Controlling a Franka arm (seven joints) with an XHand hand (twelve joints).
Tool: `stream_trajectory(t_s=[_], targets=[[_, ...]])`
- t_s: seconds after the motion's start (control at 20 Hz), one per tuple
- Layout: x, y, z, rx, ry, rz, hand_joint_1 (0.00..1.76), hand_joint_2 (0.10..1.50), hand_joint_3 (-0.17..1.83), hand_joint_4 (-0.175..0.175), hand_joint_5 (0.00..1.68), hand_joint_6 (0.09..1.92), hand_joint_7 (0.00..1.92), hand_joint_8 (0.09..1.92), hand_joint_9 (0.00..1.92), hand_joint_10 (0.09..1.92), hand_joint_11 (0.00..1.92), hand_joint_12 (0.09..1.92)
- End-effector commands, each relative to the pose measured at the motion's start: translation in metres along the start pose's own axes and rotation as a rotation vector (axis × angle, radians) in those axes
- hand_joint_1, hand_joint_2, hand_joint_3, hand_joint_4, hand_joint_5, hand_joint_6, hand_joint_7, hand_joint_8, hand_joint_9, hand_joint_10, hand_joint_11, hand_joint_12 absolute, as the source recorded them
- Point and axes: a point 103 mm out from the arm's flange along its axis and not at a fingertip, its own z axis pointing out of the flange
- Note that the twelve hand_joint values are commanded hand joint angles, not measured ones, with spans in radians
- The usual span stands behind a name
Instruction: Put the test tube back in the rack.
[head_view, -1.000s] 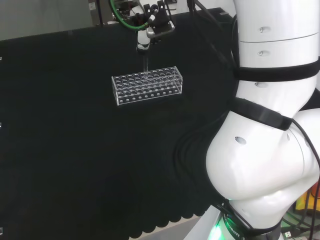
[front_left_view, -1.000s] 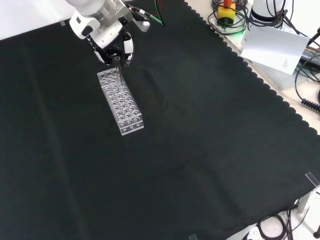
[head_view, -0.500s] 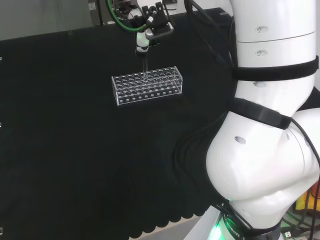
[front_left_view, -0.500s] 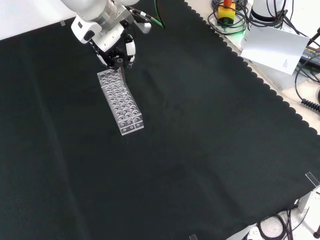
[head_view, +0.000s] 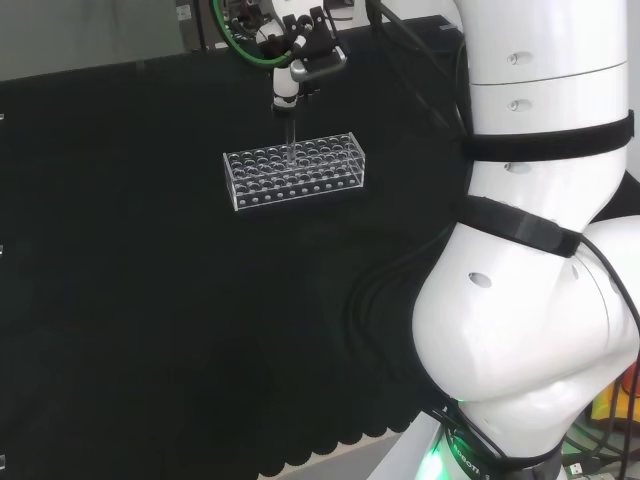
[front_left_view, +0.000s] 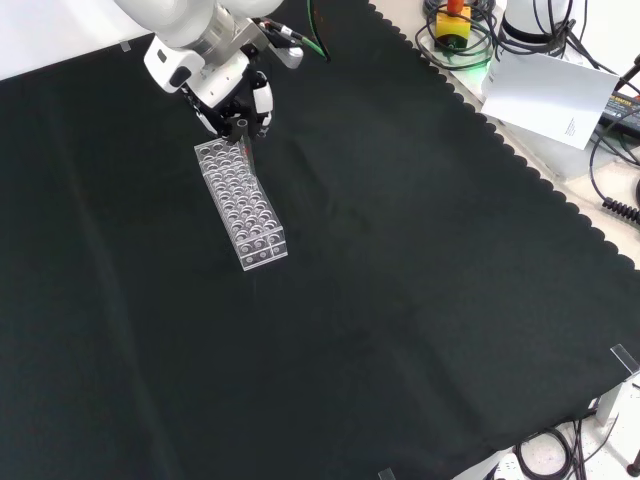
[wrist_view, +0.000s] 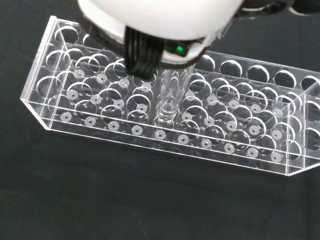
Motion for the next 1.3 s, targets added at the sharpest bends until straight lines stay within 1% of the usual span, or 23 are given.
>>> stream_trajectory(t_s=[0.05, 0.4, 0.65, 1.1, 1.3], targets=[[0.002, 0.001, 0.005, 0.004, 0.005, -0.004, 1.24, 0.6, 0.66, -0.175, 1.46, 0.32, 1.82, 0.39, 1.75, 0.29, 1.33, 0.79], [0.006, 0.005, 0.012, 0.013, 0.013, -0.009, 1.24, 0.6, 0.66, -0.175, 1.46, 0.31, 1.82, 0.39, 1.75, 0.29, 1.33, 0.79], [0.008, 0.006, 0.012, 0.021, 0.005, -0.006, 1.24, 0.6, 0.66, -0.175, 1.46, 0.31, 1.82, 0.39, 1.75, 0.29, 1.33, 0.79], [0.011, 0.013, 0.024, 0.016, 0.023, -0.023, 1.24, 0.6, 0.66, -0.175, 1.46, 0.31, 1.83, 0.39, 1.75, 0.29, 1.33, 0.8], [0.012, 0.013, 0.023, 0.019, 0.024, -0.026, 1.24, 0.6, 0.66, -0.175, 1.46, 0.31, 1.83, 0.39, 1.75, 0.29, 1.33, 0.8]])
